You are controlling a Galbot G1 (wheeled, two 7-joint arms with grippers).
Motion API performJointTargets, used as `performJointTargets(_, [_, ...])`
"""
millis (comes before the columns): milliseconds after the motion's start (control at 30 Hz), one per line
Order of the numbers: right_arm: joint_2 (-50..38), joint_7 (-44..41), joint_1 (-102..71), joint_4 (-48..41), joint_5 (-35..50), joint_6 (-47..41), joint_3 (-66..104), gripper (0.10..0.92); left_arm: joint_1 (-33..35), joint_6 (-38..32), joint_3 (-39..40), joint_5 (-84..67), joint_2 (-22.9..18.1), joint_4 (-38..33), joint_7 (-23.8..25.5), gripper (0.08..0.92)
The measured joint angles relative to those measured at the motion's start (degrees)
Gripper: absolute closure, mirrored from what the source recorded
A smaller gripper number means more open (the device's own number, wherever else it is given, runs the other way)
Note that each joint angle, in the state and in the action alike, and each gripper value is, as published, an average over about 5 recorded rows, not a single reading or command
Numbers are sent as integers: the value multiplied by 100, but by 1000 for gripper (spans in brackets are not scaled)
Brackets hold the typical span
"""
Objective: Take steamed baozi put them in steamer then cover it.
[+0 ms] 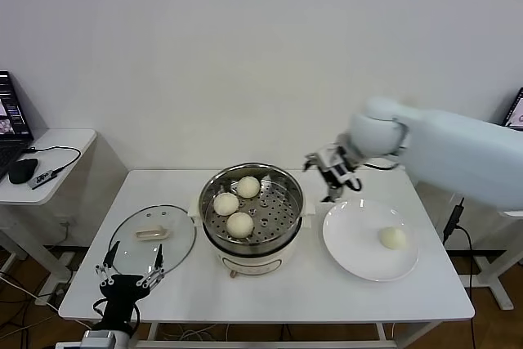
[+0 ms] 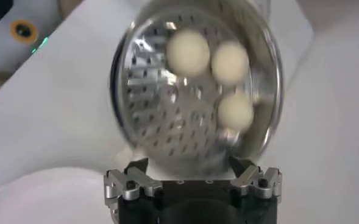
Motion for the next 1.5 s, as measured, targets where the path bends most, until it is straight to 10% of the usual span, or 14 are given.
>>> performJointTargets(600, [-1225,-10,-2200,-525,-903,-400,1480,203,87,4,48,82,-13,60,2,177])
performJointTargets(1500, [-285,-41,-3957,-2493,-1881,-5,3002,307,102,17,-25,99,-23,155,1,177])
